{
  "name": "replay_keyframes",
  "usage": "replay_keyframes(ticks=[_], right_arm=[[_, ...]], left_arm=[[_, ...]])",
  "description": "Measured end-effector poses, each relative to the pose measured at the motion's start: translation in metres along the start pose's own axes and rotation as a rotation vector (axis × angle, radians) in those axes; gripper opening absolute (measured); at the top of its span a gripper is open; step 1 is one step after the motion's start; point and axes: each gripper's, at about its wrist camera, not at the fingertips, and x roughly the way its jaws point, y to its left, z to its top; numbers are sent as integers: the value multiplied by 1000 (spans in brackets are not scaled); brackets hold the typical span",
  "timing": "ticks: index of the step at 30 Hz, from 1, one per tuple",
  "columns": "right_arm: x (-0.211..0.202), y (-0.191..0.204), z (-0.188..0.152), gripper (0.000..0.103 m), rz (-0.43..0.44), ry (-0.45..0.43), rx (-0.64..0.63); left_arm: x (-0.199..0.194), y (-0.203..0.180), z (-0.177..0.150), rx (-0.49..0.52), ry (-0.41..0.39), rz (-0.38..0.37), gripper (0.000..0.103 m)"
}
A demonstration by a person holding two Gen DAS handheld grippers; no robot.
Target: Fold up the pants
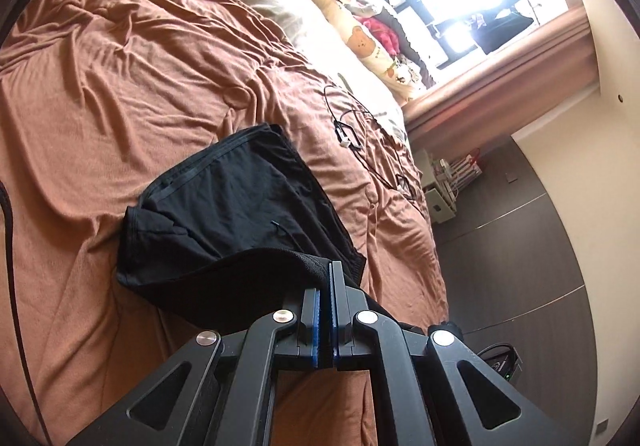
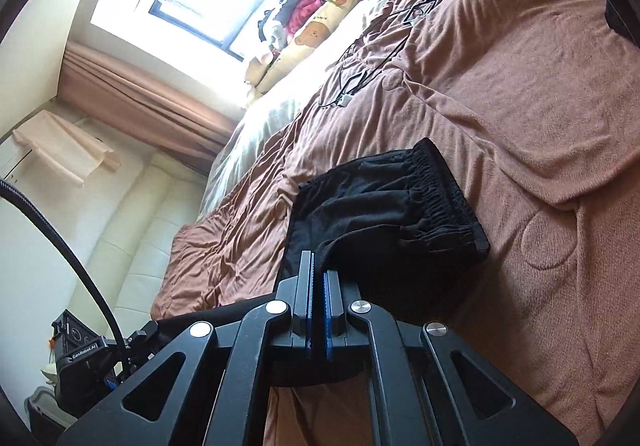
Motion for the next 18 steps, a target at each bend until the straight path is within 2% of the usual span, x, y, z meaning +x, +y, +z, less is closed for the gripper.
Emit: replay_keyframes(ticks=[8, 18], right_arm=[[47, 9, 35, 1, -24, 24, 10], [112, 1, 66, 1, -86, 70, 45]], left_arm=[[37, 3, 45, 15, 37, 43, 3], [117, 19, 93, 69, 134, 137, 4]])
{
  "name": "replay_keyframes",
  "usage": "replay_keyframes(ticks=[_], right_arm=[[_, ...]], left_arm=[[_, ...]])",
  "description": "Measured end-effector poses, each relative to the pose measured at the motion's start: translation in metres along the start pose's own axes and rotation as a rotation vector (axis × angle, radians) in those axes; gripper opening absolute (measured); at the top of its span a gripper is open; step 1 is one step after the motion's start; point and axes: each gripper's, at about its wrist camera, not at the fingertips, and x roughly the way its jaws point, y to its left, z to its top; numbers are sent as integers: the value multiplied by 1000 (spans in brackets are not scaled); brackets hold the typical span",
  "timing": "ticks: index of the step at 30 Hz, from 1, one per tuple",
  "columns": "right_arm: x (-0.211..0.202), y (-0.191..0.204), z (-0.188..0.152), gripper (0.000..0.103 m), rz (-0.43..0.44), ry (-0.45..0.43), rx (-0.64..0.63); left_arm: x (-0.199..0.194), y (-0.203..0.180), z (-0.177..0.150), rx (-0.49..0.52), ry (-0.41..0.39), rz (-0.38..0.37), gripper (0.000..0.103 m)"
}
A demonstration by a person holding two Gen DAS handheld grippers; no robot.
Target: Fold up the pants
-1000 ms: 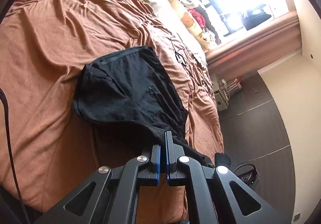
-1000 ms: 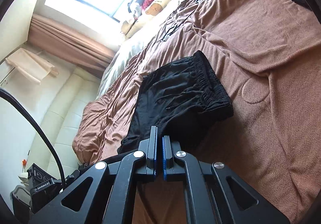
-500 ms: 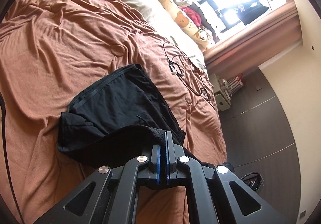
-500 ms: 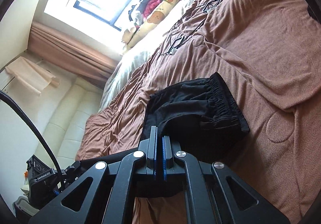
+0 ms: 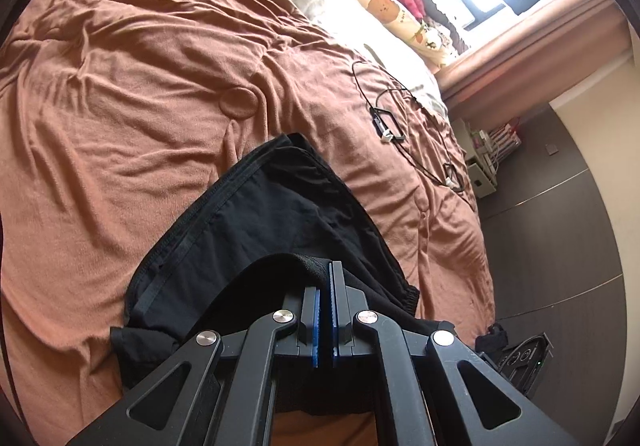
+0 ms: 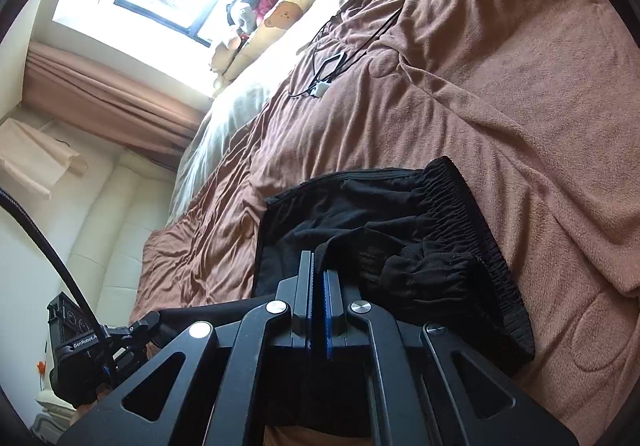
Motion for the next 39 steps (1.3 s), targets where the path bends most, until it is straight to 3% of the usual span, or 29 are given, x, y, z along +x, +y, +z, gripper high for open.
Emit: replay_keyframes(ticks=[8, 15, 16, 17, 18, 19, 20, 21, 23, 25, 30, 39], right_arm=[[44, -14, 23, 1, -45, 53, 36], [73, -10, 37, 5, -81, 121, 7], [74, -8, 39, 13, -75, 128, 4], [74, -8, 42, 30, -68, 132, 0], [72, -6, 42, 40, -59, 133, -1], [69, -5, 44, 58, -44, 129, 2], [65, -2, 45, 63, -22, 119, -2], [60, 2, 47, 63, -6, 109, -20], [49, 9, 49, 63, 2, 100, -67], [36, 11, 50, 63, -1, 77, -105], [15, 14, 50, 63, -132, 45, -208], [18, 0, 51, 63, -258, 111, -271]], left_arm=[[72, 13, 28, 63, 68, 77, 4], [108, 27, 46, 78, 99, 164, 4], [110, 27, 48, 89, 106, 177, 5], [111, 27, 50, 100, 119, 184, 10], [112, 27, 51, 113, 132, 178, 18], [111, 25, 52, 127, 133, 179, 24], [107, 23, 53, 149, 119, 190, 36], [103, 20, 53, 173, 100, 202, 48], [96, 14, 55, 217, 70, 221, 59], [93, 10, 57, 261, 65, 235, 60], [98, 3, 57, 386, 99, 273, 60], [118, -3, 45, 614, 149, 318, 60]])
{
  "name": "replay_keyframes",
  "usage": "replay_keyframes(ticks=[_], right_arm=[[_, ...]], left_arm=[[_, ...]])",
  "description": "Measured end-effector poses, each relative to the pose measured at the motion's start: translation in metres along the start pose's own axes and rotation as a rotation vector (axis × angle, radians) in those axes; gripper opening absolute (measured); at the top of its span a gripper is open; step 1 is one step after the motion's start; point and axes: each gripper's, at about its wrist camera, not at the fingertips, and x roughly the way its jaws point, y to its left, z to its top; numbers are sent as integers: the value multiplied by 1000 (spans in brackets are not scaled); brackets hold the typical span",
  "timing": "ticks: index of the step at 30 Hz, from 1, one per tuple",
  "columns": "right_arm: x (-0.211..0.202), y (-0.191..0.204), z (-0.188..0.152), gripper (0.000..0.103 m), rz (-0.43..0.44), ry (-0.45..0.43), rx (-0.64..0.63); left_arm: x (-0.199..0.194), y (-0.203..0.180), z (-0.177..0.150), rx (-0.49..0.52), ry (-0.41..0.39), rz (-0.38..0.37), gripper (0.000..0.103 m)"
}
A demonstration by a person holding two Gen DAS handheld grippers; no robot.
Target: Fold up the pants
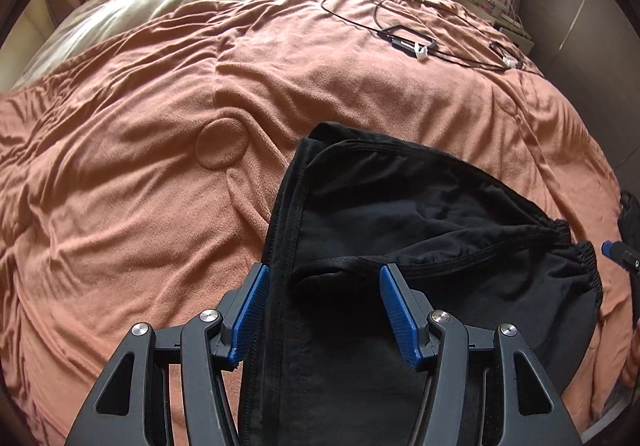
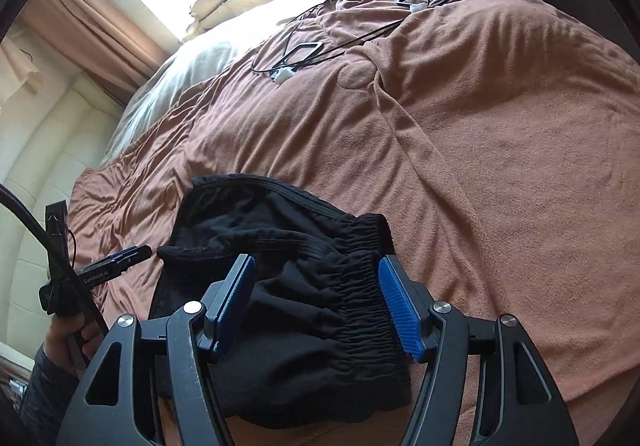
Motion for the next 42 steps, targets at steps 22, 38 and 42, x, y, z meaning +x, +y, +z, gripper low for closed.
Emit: replay_keyframes(ticks=[22, 38, 42], right_arm=[[32, 13, -5, 36, -113, 85, -116], [2, 5, -6, 3, -11, -69, -91], [0, 4, -10, 2, 6, -123, -76]], left_arm=[[76, -31, 8, 276, 27, 54, 64], [25, -25, 37, 207, -120, 98, 9], [29, -28, 52, 214, -135, 133, 9]])
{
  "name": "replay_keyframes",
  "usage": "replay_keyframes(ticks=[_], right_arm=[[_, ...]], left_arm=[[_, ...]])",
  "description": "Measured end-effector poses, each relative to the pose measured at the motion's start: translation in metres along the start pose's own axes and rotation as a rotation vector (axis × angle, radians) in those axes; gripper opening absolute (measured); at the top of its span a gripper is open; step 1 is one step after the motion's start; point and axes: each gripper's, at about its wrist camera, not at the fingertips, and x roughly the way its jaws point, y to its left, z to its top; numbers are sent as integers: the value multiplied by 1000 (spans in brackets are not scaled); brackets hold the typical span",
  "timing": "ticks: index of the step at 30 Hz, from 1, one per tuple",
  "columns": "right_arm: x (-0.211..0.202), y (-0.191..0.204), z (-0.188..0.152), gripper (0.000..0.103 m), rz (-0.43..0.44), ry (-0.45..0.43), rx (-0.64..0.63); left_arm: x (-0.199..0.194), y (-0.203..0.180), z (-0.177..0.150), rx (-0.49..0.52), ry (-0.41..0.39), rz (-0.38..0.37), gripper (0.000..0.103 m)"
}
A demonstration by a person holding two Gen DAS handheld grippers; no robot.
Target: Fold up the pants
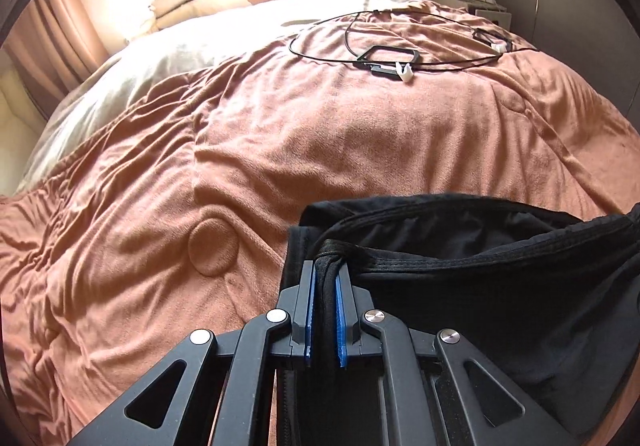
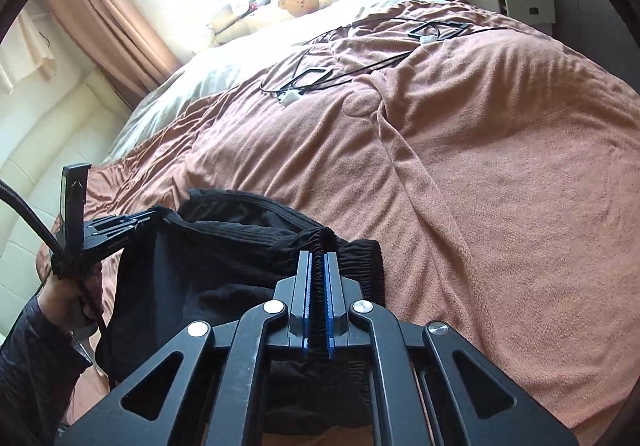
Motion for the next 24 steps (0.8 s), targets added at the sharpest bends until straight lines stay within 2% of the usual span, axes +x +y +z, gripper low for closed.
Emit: replay_keyframes(ticks=[6, 11, 16, 19, 21, 23, 24], right_arm=[[6, -5, -4, 2, -16, -54, 28], [15, -9, -4, 2, -40, -75, 61], [29, -10, -6, 2, -70, -66, 80], [36, -14, -6, 5, -83, -27, 122], [35, -16, 0, 15, -78, -5, 152], [29, -18, 4, 51, -84, -10, 166], [25, -19, 4, 57, -80, -23, 175]], left_arm=[[12, -3, 18, 0, -24, 12, 8], [31, -7, 33, 14, -14, 14, 7], [55, -4, 37, 3, 18, 30, 7], [70, 1, 35, -37, 81, 22, 12], [74, 4, 33, -67, 113, 29, 30], [67, 8, 33, -87, 101, 24, 41], [62, 12, 32, -102, 96, 17, 49]])
